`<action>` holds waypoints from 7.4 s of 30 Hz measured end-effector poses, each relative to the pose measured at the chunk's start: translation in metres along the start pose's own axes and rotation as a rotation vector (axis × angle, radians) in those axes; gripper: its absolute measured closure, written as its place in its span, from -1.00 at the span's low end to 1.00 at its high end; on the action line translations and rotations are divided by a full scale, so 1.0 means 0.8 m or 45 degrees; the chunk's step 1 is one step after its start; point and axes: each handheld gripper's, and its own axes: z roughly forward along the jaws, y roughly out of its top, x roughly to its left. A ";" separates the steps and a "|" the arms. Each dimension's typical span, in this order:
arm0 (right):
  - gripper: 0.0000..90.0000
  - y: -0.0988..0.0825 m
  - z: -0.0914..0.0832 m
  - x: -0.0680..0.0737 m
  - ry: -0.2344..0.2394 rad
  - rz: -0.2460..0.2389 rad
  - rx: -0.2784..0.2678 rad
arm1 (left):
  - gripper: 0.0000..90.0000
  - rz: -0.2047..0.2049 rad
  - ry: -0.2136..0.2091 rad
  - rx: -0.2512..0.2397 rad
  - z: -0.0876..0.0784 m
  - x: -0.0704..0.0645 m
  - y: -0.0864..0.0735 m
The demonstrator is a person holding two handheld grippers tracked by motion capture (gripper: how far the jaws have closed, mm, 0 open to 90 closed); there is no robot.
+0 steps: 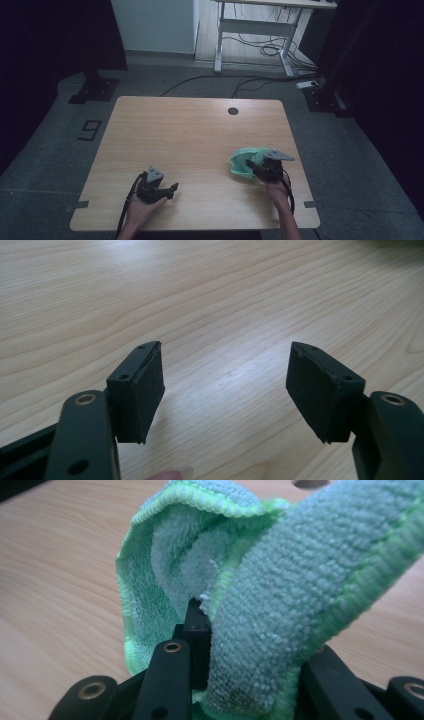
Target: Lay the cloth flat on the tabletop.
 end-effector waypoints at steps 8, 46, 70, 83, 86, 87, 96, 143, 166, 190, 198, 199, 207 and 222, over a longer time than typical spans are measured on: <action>0.58 0.008 0.011 0.048 0.130 -0.046 0.002 | -0.28 0.032 -0.055 -0.031 0.000 -0.017 0.009; -0.51 -0.004 0.041 0.129 0.282 -0.233 0.032 | -0.16 0.049 -0.082 -0.114 -0.004 -0.020 0.027; 0.80 0.010 0.030 0.126 0.365 -0.195 -0.050 | 0.25 0.225 -0.155 -0.075 0.042 -0.053 0.080; 0.95 0.012 0.005 0.100 0.250 -0.152 -0.135 | 0.89 0.114 -0.249 -0.299 -0.007 -0.026 0.084; 0.95 0.014 -0.003 0.092 0.232 -0.129 -0.164 | 0.90 0.100 -0.239 -0.324 -0.019 -0.017 0.084; 0.95 0.015 -0.004 0.091 0.224 -0.126 -0.170 | 0.90 0.096 -0.237 -0.334 -0.022 -0.015 0.083; 0.94 0.023 -0.026 0.081 0.204 -0.110 -0.221 | 0.91 0.084 -0.337 -0.405 -0.046 -0.008 0.081; -0.32 0.023 0.016 0.080 0.254 -0.074 -0.070 | 0.73 -0.176 -0.333 -0.151 0.036 0.036 0.056; 0.94 -0.029 0.072 0.125 0.461 -0.249 0.217 | 0.35 -0.159 -0.317 -0.084 0.055 0.041 0.081; 0.96 -0.008 0.075 0.118 0.408 -0.150 0.153 | -0.11 0.064 -0.373 0.077 0.058 -0.036 0.049; 0.97 -0.004 0.070 0.114 0.413 -0.146 0.142 | 0.89 0.145 -0.328 0.070 0.063 -0.042 0.041; 0.97 -0.003 0.069 0.113 0.411 -0.146 0.138 | 0.91 0.143 -0.331 0.037 0.056 -0.040 0.041; 0.98 0.012 0.054 0.104 0.372 -0.127 0.068 | 0.94 0.155 -0.376 -0.093 0.014 -0.020 0.043; 0.95 0.093 0.064 0.060 0.214 -0.212 0.025 | 0.91 0.037 -0.388 -0.272 -0.043 0.048 0.026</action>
